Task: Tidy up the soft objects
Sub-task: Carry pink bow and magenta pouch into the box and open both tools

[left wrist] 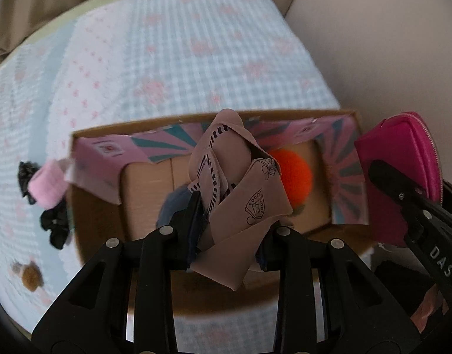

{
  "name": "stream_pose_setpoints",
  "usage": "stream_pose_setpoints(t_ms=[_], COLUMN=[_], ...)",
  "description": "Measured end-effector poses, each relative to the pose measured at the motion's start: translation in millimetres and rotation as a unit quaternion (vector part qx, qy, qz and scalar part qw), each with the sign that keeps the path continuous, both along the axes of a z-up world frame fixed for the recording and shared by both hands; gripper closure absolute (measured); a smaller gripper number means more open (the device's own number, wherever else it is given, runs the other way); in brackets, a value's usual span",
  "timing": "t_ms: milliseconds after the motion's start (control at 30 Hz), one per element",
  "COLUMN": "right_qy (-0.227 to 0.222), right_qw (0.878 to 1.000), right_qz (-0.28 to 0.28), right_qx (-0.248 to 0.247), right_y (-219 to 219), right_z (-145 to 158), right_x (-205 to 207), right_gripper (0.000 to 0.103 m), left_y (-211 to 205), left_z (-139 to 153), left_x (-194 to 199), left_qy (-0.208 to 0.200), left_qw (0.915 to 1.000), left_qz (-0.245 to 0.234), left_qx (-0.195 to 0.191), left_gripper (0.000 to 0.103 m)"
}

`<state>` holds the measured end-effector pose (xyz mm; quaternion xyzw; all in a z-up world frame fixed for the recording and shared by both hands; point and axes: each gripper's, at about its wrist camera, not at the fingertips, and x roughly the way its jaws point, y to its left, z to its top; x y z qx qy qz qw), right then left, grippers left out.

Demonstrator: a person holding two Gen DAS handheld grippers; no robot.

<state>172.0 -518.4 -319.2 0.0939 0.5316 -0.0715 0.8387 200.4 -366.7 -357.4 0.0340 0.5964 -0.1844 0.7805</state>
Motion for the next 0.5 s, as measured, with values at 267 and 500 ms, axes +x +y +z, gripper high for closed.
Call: stream_pose_setpoints(t_ms=[267,500], right_qy=[0.03,0.008], right_qw=[0.999,0.998], right_qz=[-0.001,0.005], right_qx=[0.02,0.056], right_y=[-5.9,-12.5], right_z=[-35.6,-29.6], right_x=[11.5,13.0], right_gripper=[0.071,0.0], left_y=[-22.8,-16.4], left_z=[-40.2,-24.1], left_x=[3.7,-7.2], left_qy=[0.037,0.012], left_qw=[0.998,0.9974], left_qz=[-0.031,-0.06], left_qx=[0.04,0.037], left_gripper=[0.072,0.0])
